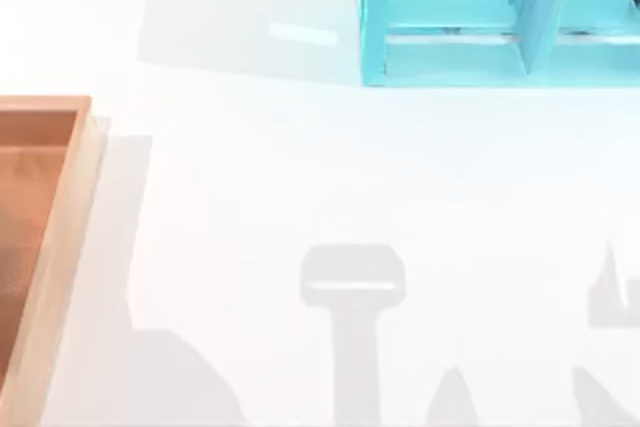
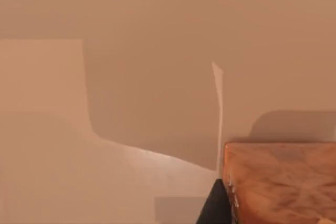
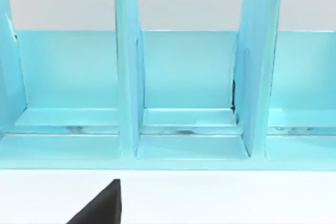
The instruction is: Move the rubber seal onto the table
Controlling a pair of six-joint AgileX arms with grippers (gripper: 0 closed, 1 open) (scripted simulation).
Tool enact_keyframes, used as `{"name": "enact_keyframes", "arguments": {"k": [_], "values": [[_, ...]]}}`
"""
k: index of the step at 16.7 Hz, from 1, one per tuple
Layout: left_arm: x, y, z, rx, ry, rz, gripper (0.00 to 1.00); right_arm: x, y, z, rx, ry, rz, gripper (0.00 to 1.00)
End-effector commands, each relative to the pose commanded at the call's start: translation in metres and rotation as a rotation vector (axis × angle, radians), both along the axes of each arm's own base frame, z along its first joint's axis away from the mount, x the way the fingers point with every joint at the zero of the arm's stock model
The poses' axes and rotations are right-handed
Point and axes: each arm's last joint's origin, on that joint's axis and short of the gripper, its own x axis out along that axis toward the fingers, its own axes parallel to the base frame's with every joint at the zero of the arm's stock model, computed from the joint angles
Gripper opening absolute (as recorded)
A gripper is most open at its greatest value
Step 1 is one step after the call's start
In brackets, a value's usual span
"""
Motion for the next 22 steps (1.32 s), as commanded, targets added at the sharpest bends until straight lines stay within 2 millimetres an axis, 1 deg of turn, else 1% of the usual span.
{"name": "enact_keyframes", "arguments": {"k": [7,8,9,10,11,12,14,16,18,20,22], "values": [[0.000,0.000,0.001,0.000,-0.002,-0.002,0.00,0.000,0.000,0.000,0.000,0.000,0.000,1.00],[0.000,0.000,0.001,0.000,-0.004,-0.003,0.00,0.000,0.000,0.000,0.000,0.000,0.000,1.00],[0.002,-0.001,0.006,0.003,-0.015,-0.013,0.00,0.000,0.000,0.000,0.000,0.000,0.000,1.00],[0.005,-0.004,0.015,0.008,-0.039,-0.030,0.00,0.000,0.000,0.000,0.000,0.000,0.000,1.00],[0.008,-0.007,0.029,0.016,-0.074,-0.054,0.00,0.000,0.000,0.000,0.000,0.000,0.000,1.00],[0.011,-0.013,0.047,0.027,-0.120,-0.082,0.00,0.000,0.000,0.000,0.000,0.000,0.000,1.00],[0.013,-0.029,0.090,0.050,-0.222,-0.138,0.00,0.000,0.000,0.000,0.000,0.000,0.000,1.00],[0.009,-0.048,0.130,0.061,-0.304,-0.176,0.00,0.000,0.000,0.000,0.000,0.000,0.000,1.00],[0.001,-0.068,0.161,0.054,-0.347,-0.192,0.00,0.000,0.000,0.000,0.000,0.000,0.000,1.00],[-0.006,-0.088,0.180,0.032,-0.351,-0.187,0.00,0.000,0.000,0.000,0.000,0.000,0.000,1.00],[-0.010,-0.107,0.188,0.003,-0.310,-0.166,0.00,0.000,0.000,0.000,0.000,0.000,0.000,1.00]]}}
